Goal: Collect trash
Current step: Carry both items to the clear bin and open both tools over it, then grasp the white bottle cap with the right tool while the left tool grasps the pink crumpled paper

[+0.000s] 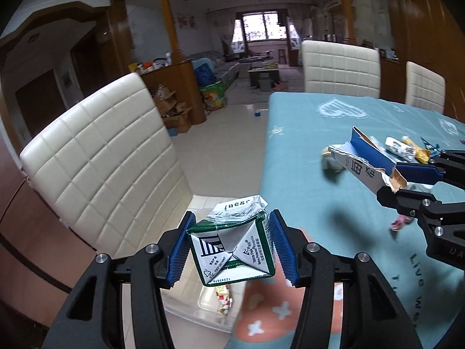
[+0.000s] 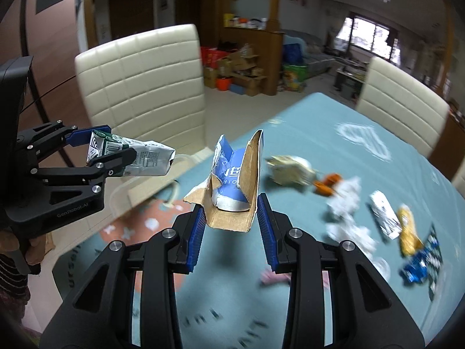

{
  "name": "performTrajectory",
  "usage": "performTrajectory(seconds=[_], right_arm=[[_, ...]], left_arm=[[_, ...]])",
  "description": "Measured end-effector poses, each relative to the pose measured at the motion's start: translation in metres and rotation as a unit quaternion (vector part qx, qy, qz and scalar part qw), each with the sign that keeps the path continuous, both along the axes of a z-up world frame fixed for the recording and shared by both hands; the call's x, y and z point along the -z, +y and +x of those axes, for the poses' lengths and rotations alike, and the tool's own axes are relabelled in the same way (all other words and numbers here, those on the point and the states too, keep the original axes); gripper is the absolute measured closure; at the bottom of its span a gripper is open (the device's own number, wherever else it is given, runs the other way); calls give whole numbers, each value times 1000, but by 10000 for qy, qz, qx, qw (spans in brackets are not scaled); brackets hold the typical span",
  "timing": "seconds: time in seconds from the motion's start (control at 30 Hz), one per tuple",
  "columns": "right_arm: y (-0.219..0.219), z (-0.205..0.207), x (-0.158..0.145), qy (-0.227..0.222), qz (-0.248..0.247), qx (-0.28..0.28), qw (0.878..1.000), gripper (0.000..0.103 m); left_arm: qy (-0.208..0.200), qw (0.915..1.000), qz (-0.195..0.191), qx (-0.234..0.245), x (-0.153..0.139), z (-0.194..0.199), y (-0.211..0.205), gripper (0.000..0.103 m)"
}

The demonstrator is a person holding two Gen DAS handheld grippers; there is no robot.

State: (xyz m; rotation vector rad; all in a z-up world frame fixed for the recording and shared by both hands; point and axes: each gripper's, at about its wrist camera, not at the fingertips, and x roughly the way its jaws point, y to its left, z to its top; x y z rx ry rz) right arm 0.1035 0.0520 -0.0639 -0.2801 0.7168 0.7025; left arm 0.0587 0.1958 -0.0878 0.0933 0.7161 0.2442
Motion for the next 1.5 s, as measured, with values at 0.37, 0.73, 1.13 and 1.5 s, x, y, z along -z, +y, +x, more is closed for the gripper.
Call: performTrajectory(seconds=[0.37,0.73,1.13,1.5], right_arm=[[59,24,16,180,-49,-398,9990,66],[81,30,31,343,-129,-659,9972,66],[115,23,38,399,-179,-948,9945,62],[90,26,27,300,-8,-552,9980,40]], left_arm=[[151,9978,-349,-538,23,16,46,17],[339,9966,117,-739,42,8,51,17],[451,9944,-5,-954,42,-20,69,17],[432,9956,-137,-820,38,-19,58,17]])
